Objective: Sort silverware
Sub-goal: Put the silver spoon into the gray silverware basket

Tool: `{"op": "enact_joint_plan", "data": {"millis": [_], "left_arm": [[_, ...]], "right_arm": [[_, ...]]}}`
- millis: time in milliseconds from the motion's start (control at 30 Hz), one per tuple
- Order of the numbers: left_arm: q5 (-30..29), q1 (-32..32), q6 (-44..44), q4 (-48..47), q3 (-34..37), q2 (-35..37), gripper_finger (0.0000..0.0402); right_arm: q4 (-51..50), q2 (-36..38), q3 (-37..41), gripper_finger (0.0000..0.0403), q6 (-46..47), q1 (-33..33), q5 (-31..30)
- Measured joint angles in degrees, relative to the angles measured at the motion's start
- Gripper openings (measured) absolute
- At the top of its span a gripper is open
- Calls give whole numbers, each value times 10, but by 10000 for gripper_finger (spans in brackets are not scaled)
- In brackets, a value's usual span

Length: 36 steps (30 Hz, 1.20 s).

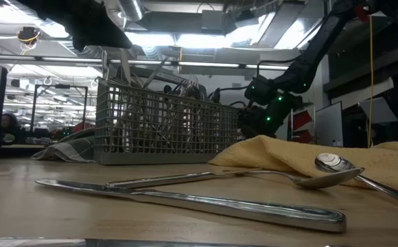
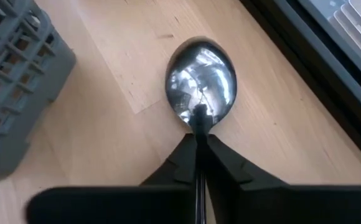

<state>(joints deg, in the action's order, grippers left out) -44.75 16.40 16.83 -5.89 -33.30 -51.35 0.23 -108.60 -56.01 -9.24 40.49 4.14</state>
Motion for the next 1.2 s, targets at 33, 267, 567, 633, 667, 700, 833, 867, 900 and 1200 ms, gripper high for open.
{"op": "enact_joint_plan", "data": {"millis": [33, 267, 567, 633, 667, 700, 833, 867, 900, 1200], "left_arm": [[0, 0, 4, 0, 0, 0, 15], [0, 1, 28, 0, 0, 0, 15], [0, 1, 29, 0, 1, 0, 15], [0, 1, 29, 0, 1, 0, 15], [0, 1, 29, 0, 1, 0, 15], [0, 1, 29, 0, 1, 0, 15], [0, 1, 28, 0, 1, 0, 15], [0, 1, 28, 0, 1, 0, 15], [0, 1, 28, 0, 1, 0, 15], [0, 0, 27, 0, 1, 0, 15]], "right_arm": [[0, 0, 0, 13, 0, 0, 0], [-2, 1, 0, 17, 0, 0, 0], [-14, 32, 3, 8, 0, 1, -6], [-15, 47, 3, 6, 0, 1, -16], [-19, 54, 3, 5, 0, 1, -23], [-24, 63, 3, 5, 0, 1, -31], [-30, 103, 2, 6, -1, 1, -62], [-36, 114, 2, 6, 0, 1, -69], [-42, 126, 2, 5, -1, 1, -76], [-64, 248, 2, 7, 42, 0, -96]]}}
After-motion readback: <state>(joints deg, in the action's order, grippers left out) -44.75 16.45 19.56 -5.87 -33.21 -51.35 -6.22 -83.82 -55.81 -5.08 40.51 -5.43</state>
